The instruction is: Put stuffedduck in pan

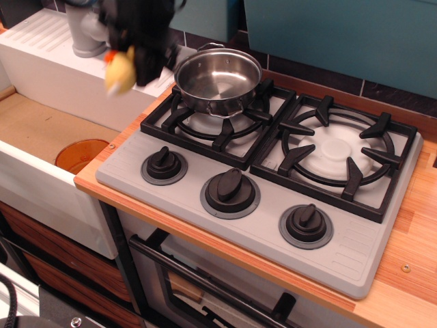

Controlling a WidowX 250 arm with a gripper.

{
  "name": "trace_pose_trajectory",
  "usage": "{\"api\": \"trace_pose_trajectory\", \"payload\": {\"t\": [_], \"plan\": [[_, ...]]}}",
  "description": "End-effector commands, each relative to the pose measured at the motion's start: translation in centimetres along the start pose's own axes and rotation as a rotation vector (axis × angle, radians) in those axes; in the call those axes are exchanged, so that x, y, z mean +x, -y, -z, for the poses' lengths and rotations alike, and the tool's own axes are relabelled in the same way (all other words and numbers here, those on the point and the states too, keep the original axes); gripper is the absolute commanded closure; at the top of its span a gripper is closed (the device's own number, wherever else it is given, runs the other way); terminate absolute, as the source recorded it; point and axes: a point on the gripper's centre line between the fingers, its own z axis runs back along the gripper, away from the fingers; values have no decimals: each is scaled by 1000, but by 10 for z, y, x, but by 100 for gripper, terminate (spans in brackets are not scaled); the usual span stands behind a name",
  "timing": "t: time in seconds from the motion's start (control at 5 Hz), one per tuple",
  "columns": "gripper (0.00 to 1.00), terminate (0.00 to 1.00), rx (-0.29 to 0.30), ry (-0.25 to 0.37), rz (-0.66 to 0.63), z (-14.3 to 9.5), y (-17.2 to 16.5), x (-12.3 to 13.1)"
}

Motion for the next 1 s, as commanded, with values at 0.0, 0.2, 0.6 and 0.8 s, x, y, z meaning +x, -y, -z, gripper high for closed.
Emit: {"api": "trace_pose_trajectory", "payload": {"t": [0.0, 0.2, 0.6, 0.8], "plan": [[100, 0, 28, 8, 1, -35, 3, 55], [100, 0, 20, 13, 10, -37, 11, 78], [0, 0, 1, 47, 17, -28, 25, 98], [0, 0, 4, 43, 17, -30, 28, 97]]}}
